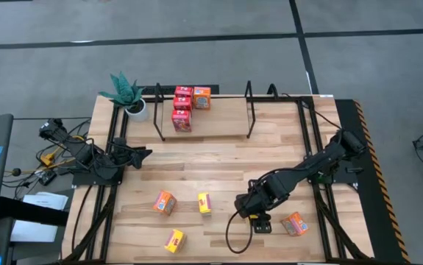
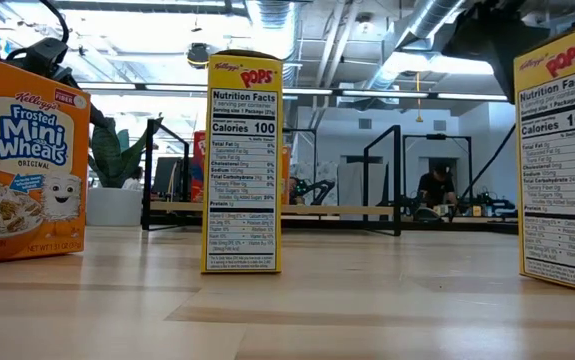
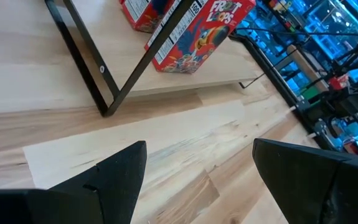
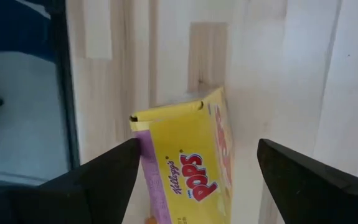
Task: Stack cereal on shelf
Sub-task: Put the top right yellow cereal box on the shelf
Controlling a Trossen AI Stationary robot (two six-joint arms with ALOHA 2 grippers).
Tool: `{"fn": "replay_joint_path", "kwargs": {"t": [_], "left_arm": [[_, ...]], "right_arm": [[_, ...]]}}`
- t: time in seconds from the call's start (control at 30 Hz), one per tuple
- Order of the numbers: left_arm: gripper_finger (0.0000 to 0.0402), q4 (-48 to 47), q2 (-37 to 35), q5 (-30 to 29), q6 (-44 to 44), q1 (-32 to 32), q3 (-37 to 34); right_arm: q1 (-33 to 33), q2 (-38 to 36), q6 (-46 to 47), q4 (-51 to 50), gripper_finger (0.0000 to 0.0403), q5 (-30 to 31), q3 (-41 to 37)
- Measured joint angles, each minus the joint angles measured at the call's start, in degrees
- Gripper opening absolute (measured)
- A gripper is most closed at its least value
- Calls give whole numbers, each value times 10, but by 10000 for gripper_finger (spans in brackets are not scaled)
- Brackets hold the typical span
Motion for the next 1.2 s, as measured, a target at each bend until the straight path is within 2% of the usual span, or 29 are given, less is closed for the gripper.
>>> {"fn": "replay_joint_path", "kwargs": {"t": [0.7,1.2], "left_arm": [[286,-1,0,-5,7,0,0],[286,-1,0,-5,20,0,0]], "right_arm": [[-13,-19,27,-21,339,-13,10],[10,-17,39,-20,334,19,23]]}}
